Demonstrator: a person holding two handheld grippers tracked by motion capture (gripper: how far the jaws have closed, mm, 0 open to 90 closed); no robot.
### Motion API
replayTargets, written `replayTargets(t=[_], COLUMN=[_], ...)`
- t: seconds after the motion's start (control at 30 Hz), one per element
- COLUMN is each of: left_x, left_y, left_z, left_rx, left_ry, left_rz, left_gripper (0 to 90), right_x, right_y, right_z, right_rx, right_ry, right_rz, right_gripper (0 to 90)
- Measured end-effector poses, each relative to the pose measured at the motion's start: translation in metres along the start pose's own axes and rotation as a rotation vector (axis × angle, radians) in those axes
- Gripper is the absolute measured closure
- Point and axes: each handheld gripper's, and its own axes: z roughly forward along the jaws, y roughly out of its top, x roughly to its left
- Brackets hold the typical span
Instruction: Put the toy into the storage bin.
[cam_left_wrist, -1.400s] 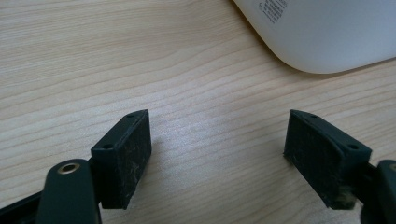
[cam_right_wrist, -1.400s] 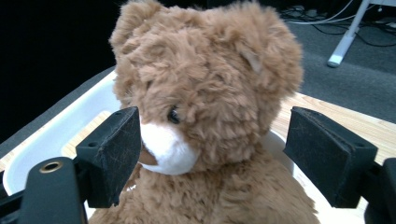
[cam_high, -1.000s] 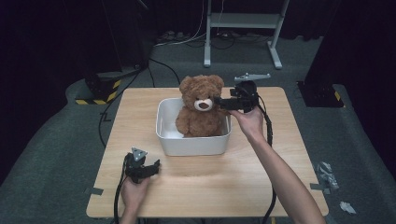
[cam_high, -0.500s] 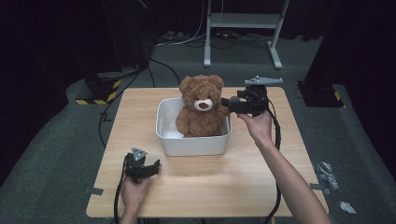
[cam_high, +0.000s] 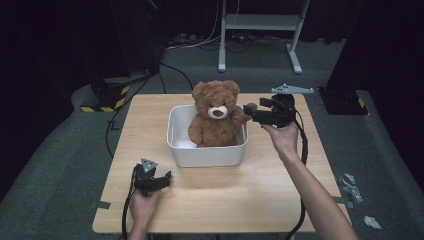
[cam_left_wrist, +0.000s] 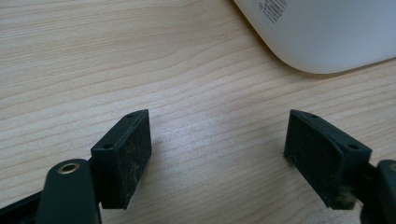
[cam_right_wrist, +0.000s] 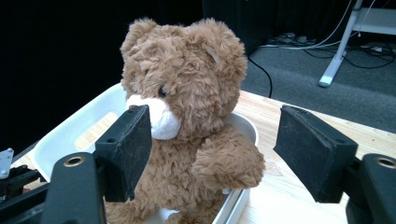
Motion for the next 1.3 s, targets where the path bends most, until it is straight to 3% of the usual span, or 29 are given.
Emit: replayTargets(t=[0.23,1.07,1.3], left_x=[0.000,0.000,0.000], left_y=[0.000,0.000,0.000], left_z=[0.000,0.000,0.000], left_rx=[0.000,0.002,0.002], left_ry=[0.000,0.000,0.000], left_rz=[0.000,0.001,0.002], left_gripper=[22.8,22.8,22.8], right_x=[-0.005,-0.020,-0.024], right_y=[-0.006,-0.023,-0.029], right_z=[-0.008,-0.038,-0.047], right_rx=[-0.018,-0.057,-0.071], right_ry=[-0.001,-0.038,-0.022], right_rz=[0.009,0.017,0.038], right_gripper=[33.3,37.9,38.2])
